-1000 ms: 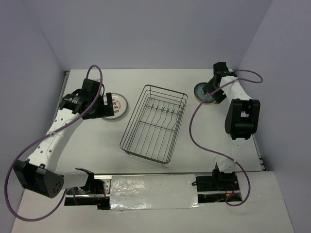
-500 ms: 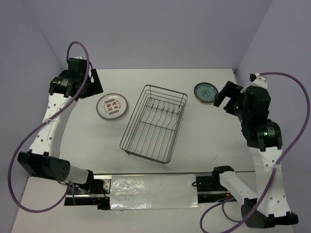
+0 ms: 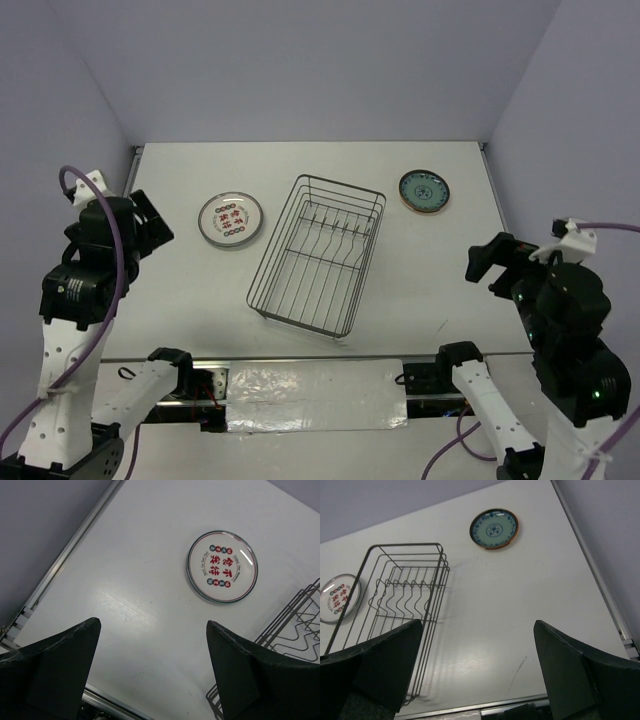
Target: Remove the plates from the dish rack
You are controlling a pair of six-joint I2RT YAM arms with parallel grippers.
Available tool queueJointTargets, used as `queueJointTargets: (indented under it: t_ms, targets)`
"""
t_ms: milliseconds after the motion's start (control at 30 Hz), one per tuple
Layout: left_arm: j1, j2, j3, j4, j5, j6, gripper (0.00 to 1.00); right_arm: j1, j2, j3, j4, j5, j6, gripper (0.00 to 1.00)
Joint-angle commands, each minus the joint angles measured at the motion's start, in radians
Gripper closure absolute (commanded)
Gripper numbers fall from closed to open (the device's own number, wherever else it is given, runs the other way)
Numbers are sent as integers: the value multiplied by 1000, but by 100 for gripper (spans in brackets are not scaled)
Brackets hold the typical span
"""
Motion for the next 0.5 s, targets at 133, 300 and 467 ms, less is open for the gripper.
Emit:
queueJointTargets:
  t_ms: [133, 300, 467]
  targets:
    - [-51, -6, -58, -52, -52, -30, 0, 30, 13, 16, -10, 12, -33, 0]
    - [-65, 14, -47, -53, -66, -19, 0, 33, 11, 0, 4, 14, -30, 0]
    - [-67, 27, -30, -45, -60, -16, 1, 41, 13, -10, 10, 27, -38, 0]
